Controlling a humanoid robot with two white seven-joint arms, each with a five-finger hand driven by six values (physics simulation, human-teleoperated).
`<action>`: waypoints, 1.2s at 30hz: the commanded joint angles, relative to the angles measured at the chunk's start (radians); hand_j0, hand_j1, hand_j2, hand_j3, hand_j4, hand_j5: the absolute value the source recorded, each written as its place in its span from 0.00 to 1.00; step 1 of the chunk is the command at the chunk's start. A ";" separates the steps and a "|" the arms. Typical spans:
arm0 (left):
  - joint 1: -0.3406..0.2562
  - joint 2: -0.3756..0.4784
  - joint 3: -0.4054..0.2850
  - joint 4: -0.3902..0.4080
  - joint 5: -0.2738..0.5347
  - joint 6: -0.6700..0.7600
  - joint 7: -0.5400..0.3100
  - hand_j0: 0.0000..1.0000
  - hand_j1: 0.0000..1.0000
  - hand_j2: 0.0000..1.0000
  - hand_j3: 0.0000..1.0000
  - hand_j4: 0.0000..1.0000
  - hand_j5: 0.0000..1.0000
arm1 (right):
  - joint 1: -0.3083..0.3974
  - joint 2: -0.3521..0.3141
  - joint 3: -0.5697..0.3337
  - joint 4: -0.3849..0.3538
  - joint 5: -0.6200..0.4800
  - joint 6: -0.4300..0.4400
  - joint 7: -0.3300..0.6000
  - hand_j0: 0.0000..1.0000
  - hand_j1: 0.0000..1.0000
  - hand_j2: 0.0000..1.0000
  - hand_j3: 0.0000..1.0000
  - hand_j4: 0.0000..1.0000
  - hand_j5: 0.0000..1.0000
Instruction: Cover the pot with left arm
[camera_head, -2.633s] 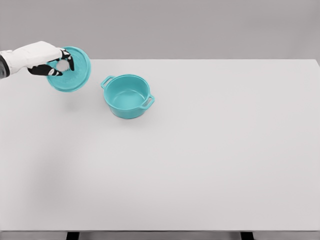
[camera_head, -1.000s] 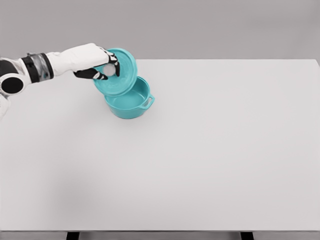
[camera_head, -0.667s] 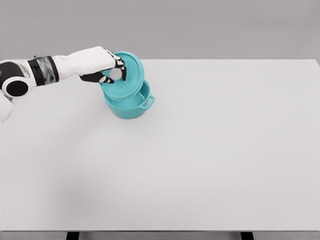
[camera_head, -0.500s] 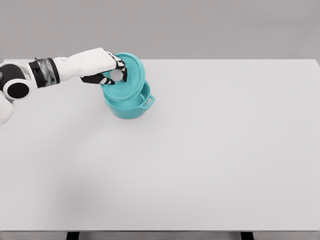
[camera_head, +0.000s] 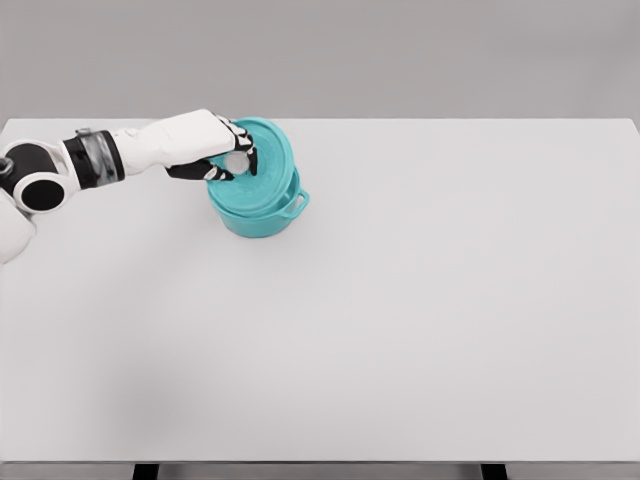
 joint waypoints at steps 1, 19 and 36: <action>0.000 0.000 0.001 0.000 0.005 0.001 0.001 0.49 0.49 0.49 0.49 0.49 0.49 | 0.000 0.000 0.000 -0.001 0.000 0.000 0.000 1.00 1.00 1.00 1.00 1.00 1.00; 0.003 -0.001 0.001 0.000 0.005 0.001 0.000 0.60 0.60 0.60 0.60 0.60 0.60 | 0.000 0.000 0.000 -0.001 0.000 0.000 0.000 1.00 1.00 1.00 1.00 1.00 1.00; 0.005 -0.003 0.001 0.001 0.005 0.001 0.000 0.65 0.65 0.65 0.65 0.65 0.65 | 0.000 0.000 0.000 0.000 0.000 0.000 0.000 1.00 1.00 1.00 1.00 1.00 1.00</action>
